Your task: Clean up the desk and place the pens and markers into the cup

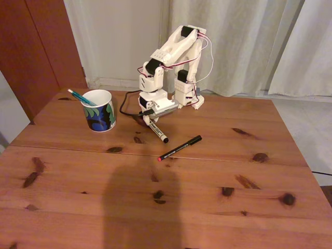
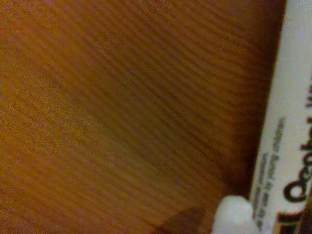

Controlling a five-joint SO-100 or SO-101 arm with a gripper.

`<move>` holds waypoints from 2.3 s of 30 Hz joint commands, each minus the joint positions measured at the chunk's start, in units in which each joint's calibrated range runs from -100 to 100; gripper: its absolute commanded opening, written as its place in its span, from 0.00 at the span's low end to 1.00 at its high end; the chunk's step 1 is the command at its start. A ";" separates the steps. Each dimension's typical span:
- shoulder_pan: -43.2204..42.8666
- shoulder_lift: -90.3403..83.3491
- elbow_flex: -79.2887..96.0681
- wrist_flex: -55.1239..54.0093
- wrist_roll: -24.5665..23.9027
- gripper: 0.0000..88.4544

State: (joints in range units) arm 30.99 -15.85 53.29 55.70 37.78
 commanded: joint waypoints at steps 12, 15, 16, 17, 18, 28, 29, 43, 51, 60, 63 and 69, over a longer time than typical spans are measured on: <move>0.10 -0.16 6.94 -9.98 7.11 0.12; 0.10 -0.16 6.94 -10.07 6.96 0.01; 0.10 -0.16 6.94 -10.15 6.85 0.00; 0.10 -0.25 6.94 -10.15 6.75 0.01; 0.10 -0.58 6.85 -10.24 6.70 0.01; -2.40 -3.39 -0.63 -10.41 -4.51 0.01; -3.04 -3.81 -1.98 -10.41 -6.45 0.01; -7.38 -3.97 -14.52 -27.01 -37.46 0.01; -5.61 -4.05 -14.52 -41.21 -46.11 0.01; -0.15 -8.03 -3.52 -59.70 -51.50 0.01; 1.62 -10.84 2.44 -66.93 -51.55 0.01; 4.68 -16.05 9.65 -72.95 -51.14 0.01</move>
State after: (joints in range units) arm 33.99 -27.29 61.87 -13.73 -13.55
